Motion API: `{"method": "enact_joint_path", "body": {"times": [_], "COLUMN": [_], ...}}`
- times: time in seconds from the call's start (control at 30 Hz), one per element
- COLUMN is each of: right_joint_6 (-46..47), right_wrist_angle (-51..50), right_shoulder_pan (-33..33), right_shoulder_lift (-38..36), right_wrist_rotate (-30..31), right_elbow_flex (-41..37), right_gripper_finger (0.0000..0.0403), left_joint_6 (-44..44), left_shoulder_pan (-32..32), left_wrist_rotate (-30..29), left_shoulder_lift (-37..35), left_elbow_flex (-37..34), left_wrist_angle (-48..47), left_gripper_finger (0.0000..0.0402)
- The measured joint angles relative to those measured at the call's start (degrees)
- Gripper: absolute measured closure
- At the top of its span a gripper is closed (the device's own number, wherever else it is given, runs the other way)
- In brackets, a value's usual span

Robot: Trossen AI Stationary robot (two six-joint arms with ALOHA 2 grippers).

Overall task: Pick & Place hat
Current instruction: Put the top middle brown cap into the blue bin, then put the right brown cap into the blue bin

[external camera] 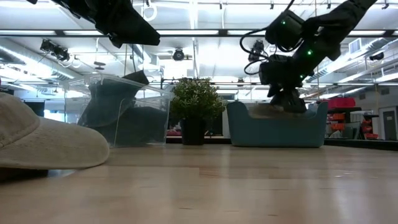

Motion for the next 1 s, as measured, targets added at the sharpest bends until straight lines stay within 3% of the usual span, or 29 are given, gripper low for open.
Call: {"method": "enact_joint_path", "body": {"times": [0.33, 0.47, 0.57, 0.7, 0.77, 0.87, 1.0], "right_joint_6": [18.03, 31.62, 41.92, 55.41, 57.46, 60.66, 73.03], "right_wrist_angle": [-1.72, -13.05, -23.94, -34.24, -39.03, -44.61, -49.41], "right_shoulder_pan": [7.07, 11.56, 15.85, 21.71, 25.12, 30.98, 38.49], "right_shoulder_lift": [0.02, 0.02, 0.02, 0.02, 0.0, 0.0, 0.03], "right_wrist_rotate": [0.07, -1.31, -9.73, -26.88, -34.62, -41.11, -45.38], "right_elbow_flex": [1.26, 7.86, 15.0, 24.01, 27.29, 29.92, 30.31], "right_gripper_finger": [0.0209, 0.0206, 0.0208, 0.0208, 0.0208, 0.0208, 0.0208], "left_joint_6": [0.03, 0.0, -0.02, 0.0, -0.02, -0.04, -0.04], "left_shoulder_pan": [-0.01, 0.0, -0.01, 0.01, 0.01, 0.0, 0.0], "left_wrist_rotate": [0.0, 0.01, 0.0, 0.0, 0.02, 0.01, 0.02], "left_shoulder_lift": [0.0, 0.0, 0.0, 0.0, 0.0, 0.0, 0.0], "left_elbow_flex": [0.0, 0.0, 0.0, 0.0, 0.0, 0.0, 0.0], "left_wrist_angle": [-0.02, -0.04, -0.09, -0.13, -0.21, -0.47, -0.46], "left_gripper_finger": [0.0287, 0.0287, 0.0287, 0.0287, 0.0287, 0.0287, 0.0287]}}
